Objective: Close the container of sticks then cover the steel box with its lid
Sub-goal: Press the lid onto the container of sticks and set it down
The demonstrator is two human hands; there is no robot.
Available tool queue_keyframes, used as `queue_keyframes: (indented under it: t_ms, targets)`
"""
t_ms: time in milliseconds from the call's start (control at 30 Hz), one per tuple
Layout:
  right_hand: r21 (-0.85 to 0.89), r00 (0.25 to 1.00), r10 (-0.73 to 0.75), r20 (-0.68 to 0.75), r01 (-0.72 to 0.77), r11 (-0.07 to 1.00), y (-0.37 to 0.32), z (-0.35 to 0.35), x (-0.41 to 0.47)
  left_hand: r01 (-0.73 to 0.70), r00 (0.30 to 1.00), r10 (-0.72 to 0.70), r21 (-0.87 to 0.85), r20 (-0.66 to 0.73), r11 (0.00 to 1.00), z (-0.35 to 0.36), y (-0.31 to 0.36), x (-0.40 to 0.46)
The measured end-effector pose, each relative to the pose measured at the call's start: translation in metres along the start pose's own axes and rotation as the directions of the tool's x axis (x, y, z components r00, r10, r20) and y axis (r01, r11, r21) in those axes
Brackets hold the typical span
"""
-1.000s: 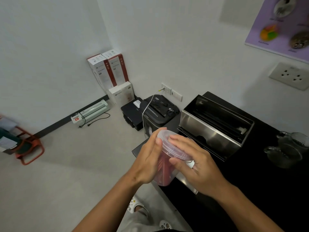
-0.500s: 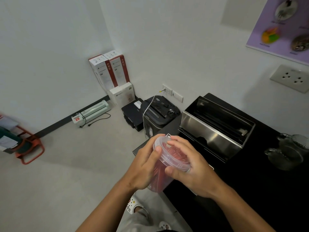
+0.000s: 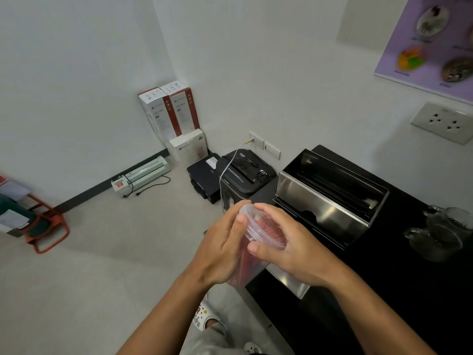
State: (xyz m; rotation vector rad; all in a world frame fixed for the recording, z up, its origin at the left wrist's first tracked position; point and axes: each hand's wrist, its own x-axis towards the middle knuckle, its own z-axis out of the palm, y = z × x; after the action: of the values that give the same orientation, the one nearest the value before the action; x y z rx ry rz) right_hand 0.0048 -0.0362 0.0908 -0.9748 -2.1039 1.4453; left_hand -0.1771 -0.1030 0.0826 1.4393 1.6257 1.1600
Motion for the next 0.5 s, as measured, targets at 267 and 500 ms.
queue_keyframes:
  t_ms: [267, 500]
  targets:
    - [0.053, 0.987, -0.06, -0.146, 0.068, 0.996, 0.008, 0.014, 0.002, -0.023, 1.0, 0.023, -0.022, 0.003, 0.999, -0.003, -0.006, -0.006]
    - [0.164, 0.96, 0.013, -0.279, 0.035, 0.986, 0.013, 0.019, -0.002, 0.27, 0.924, -0.345, -0.358, -0.165, 0.894, 0.006, -0.02, -0.022]
